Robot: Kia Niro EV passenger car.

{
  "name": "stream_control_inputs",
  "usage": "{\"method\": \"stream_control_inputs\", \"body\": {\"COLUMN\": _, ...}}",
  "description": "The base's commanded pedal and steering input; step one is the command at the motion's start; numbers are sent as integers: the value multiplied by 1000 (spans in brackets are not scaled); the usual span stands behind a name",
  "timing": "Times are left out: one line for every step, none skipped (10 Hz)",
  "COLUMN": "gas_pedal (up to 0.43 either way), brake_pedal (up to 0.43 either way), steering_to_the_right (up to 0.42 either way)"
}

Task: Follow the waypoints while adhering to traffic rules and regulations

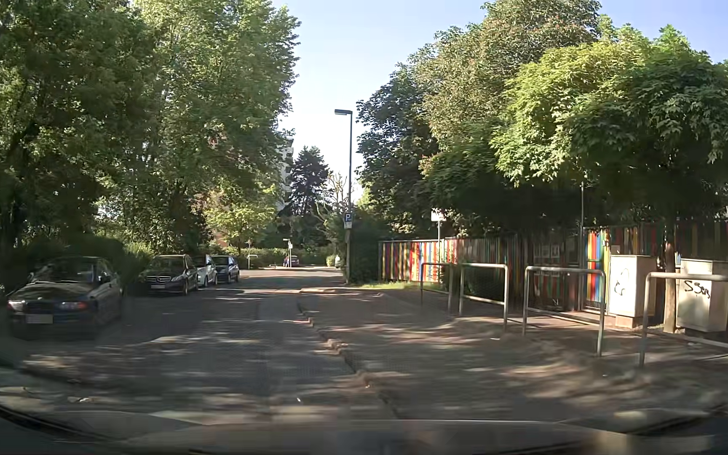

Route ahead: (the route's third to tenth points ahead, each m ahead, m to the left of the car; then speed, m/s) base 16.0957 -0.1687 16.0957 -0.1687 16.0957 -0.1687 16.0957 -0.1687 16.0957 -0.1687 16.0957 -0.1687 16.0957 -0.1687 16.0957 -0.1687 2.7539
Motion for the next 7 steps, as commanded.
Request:
{"method": "stream_control_inputs", "body": {"gas_pedal": 0, "brake_pedal": 0, "steering_to_the_right": 194}}
{"method": "stream_control_inputs", "body": {"gas_pedal": 0, "brake_pedal": 0, "steering_to_the_right": 202}}
{"method": "stream_control_inputs", "body": {"gas_pedal": 0, "brake_pedal": 0, "steering_to_the_right": 208}}
{"method": "stream_control_inputs", "body": {"gas_pedal": 0, "brake_pedal": 0, "steering_to_the_right": 191}}
{"method": "stream_control_inputs", "body": {"gas_pedal": 0, "brake_pedal": 0, "steering_to_the_right": 172}}
{"method": "stream_control_inputs", "body": {"gas_pedal": 0, "brake_pedal": 0, "steering_to_the_right": 141}}
{"method": "stream_control_inputs", "body": {"gas_pedal": 0, "brake_pedal": 0, "steering_to_the_right": 117}}
